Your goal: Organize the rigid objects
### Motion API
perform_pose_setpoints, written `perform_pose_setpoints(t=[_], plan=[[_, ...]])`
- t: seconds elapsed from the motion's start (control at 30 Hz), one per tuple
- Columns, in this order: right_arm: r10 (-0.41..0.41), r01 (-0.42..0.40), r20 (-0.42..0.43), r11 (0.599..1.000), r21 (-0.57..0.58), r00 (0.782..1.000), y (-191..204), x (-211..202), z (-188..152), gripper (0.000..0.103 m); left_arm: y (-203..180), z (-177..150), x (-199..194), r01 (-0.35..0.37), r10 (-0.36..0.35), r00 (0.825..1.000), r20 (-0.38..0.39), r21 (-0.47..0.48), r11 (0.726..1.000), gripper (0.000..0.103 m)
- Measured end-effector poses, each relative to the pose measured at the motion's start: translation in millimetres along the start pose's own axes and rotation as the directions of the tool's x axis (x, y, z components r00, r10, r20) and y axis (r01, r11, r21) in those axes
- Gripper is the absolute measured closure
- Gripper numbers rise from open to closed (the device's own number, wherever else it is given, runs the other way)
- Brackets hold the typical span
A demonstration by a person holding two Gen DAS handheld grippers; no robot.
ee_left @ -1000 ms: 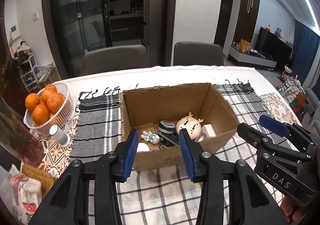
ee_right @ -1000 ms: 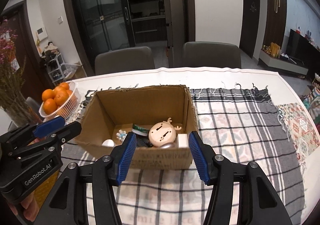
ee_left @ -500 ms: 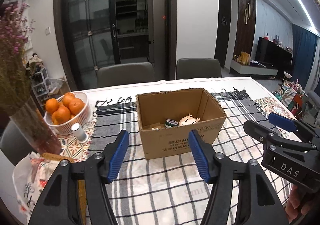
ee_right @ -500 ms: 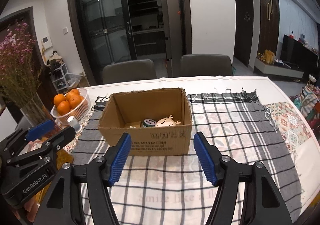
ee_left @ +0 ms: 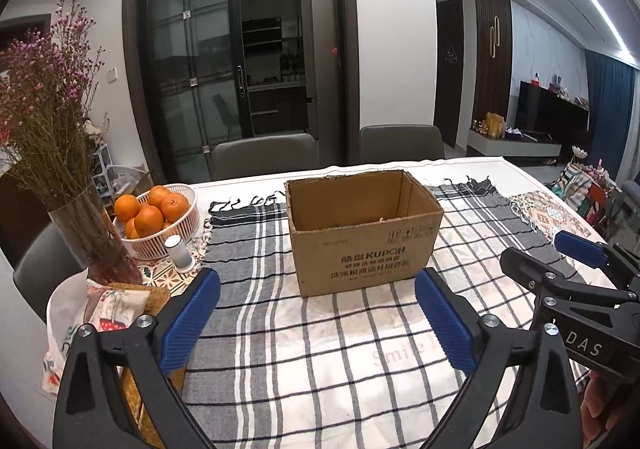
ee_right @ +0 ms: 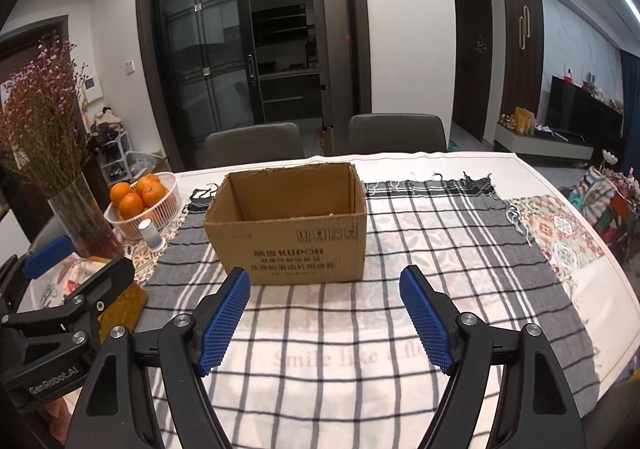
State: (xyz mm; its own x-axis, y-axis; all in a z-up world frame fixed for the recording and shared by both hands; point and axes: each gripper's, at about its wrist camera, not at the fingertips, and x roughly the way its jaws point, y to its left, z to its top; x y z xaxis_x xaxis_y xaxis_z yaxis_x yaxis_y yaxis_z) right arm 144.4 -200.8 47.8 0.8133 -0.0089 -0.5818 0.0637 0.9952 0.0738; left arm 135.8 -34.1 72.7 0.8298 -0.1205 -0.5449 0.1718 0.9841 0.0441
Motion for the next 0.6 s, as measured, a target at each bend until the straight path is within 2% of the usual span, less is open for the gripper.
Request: perform_pose_setpoints(t=[0.3, 0.6], plan=[[-0.029, 0.029, -0.012, 1.000, 0.010, 0.999, -2, -9, -23, 0.024, -2, -22, -17, -0.030, 0.030, 0.999, 0.026, -0.008, 1.000, 0.000], [-0.018, 0.018, -0.003, 1.000, 0.008, 1.000, 0, -18, -36, 0.024, 1, -33, -30, -0.040, 0.041, 0.999, 0.034, -0.018, 0.999, 0.000]])
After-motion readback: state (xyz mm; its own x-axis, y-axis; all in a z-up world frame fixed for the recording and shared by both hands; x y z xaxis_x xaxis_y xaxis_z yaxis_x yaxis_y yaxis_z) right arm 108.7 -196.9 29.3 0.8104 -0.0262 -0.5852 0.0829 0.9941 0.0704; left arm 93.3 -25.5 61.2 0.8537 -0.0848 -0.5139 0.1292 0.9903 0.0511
